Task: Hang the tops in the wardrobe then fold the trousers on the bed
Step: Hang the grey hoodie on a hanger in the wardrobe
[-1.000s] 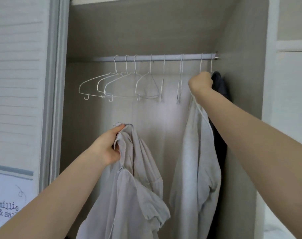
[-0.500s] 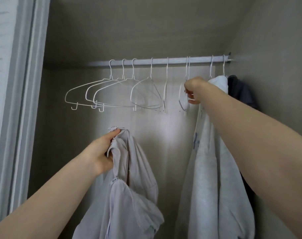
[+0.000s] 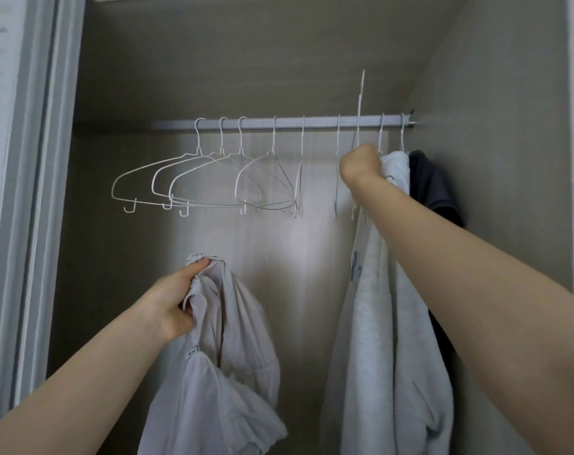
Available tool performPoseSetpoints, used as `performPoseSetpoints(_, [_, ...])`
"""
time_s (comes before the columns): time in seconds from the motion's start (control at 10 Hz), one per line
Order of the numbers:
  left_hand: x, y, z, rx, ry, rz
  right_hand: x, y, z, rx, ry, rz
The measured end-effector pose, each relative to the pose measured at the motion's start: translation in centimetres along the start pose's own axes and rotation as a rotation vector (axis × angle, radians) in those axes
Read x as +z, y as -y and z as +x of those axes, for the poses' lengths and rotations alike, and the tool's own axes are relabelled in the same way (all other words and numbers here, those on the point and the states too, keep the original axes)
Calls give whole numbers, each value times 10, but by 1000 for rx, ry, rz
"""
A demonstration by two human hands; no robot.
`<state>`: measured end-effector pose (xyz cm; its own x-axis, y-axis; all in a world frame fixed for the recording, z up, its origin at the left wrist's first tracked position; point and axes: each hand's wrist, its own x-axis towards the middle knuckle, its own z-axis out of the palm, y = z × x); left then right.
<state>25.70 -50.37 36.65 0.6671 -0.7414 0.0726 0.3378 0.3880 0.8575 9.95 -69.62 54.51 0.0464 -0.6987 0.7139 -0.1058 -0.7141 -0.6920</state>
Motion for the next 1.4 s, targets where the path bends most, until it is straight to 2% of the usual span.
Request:
performPoseSetpoints(0.1, [-3, 2, -23, -2, -19, 16, -11, -2, -26, -25, -43, -66])
performPoseSetpoints(0.2, [-7, 5, -52, -14, -26, 30, -37, 5, -99, -37, -28, -41])
performPoseSetpoints(0.3, [-13, 11, -86, -25, -14, 26, -63, 1, -161, -109, -88, -2])
performPoseSetpoints(0.4, [-17, 17, -116, -38, -8, 9, -92, -15, -235, -177, -85, 190])
performPoseSetpoints(0.5, [-22, 21, -144, -67, -28, 27, -120, -30, -280, -44, 85, 199])
performPoseSetpoints(0.6, [-27, 25, -166, -67, -58, 67, -139, -36, -291, 244, 186, 250])
performPoseSetpoints(0.8, [-34, 33, -201, -64, -73, 161, -164, -52, -336, 353, 287, 290])
performPoseSetpoints(0.9, [-34, 35, -207, -60, -69, 259, -180, -51, -357, 383, 429, 341])
performPoseSetpoints(1.1, [-35, 47, -202, 163, -149, 518, -212, -34, -367, 327, 642, 435])
performPoseSetpoints(1.2, [-37, 54, -198, 257, -146, 619, -220, -31, -369, 376, 799, 318])
performPoseSetpoints(1.4, [-12, 73, -216, 330, 49, 845, -198, -38, -381, 537, 839, 230])
